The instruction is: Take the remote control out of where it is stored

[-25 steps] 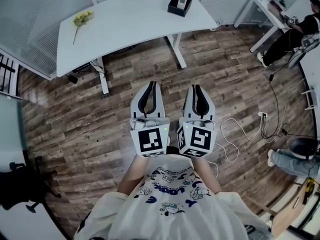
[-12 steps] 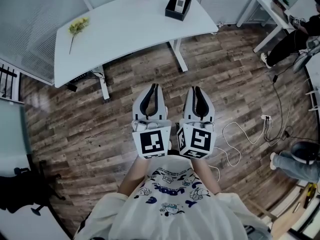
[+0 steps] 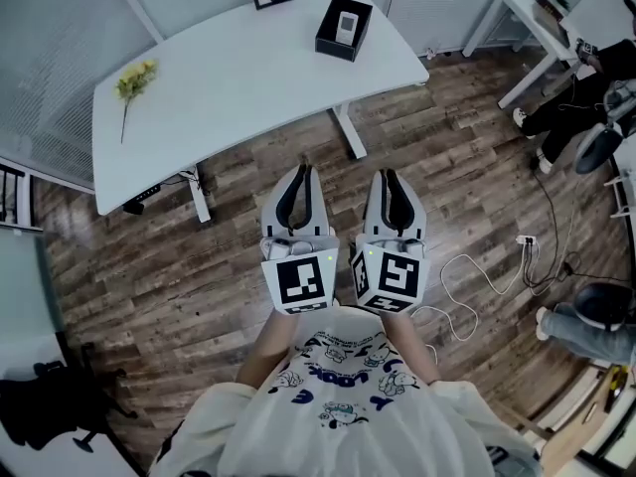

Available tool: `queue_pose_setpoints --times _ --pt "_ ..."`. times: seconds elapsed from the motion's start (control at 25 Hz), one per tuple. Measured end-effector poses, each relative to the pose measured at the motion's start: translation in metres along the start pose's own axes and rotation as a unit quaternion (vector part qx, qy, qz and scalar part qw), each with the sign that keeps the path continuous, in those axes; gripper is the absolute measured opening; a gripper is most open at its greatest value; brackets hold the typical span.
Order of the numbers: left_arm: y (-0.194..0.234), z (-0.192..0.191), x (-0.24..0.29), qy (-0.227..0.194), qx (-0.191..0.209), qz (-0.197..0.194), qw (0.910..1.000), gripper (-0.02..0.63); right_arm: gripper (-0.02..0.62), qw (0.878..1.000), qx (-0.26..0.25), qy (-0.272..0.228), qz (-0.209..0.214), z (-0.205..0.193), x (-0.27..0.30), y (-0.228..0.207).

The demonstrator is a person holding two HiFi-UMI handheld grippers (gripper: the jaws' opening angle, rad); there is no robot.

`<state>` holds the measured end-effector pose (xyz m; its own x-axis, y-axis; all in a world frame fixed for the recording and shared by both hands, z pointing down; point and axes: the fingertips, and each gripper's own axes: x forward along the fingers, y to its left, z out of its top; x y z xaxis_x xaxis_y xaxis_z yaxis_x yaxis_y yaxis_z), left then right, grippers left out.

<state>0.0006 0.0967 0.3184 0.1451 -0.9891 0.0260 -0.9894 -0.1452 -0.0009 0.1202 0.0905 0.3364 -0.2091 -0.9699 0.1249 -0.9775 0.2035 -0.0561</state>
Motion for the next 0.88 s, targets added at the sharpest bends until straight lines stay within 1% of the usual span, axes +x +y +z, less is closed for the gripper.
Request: queue_pose_setpoints --times 0.08,0.24,0.48,0.56,0.72,0.88 --pt "0.004 -0.002 0.023 0.009 0.005 -0.005 0.9999 0.029 0.061 1.000 0.000 0.001 -0.002 0.003 0.022 -0.003" --pt "0.018 0.004 0.070 0.008 0.006 -0.010 0.9999 0.029 0.061 1.000 0.000 0.002 -0.006 0.012 0.070 -0.007" --pt "0.042 0.008 0.133 0.005 -0.004 -0.008 0.9999 0.029 0.061 1.000 -0.005 0.004 -0.008 0.023 0.133 -0.008" --pt "0.047 0.008 0.150 0.000 -0.013 -0.007 0.9999 0.029 0.061 1.000 -0.007 0.006 -0.007 0.023 0.151 -0.008" --pt "0.056 0.006 0.177 0.005 -0.008 -0.013 0.9999 0.029 0.061 1.000 -0.010 0.005 -0.008 0.026 0.181 -0.006" --pt "0.063 0.006 0.198 0.002 -0.018 -0.013 0.9998 0.029 0.061 1.000 -0.010 0.012 -0.006 0.027 0.205 -0.004"
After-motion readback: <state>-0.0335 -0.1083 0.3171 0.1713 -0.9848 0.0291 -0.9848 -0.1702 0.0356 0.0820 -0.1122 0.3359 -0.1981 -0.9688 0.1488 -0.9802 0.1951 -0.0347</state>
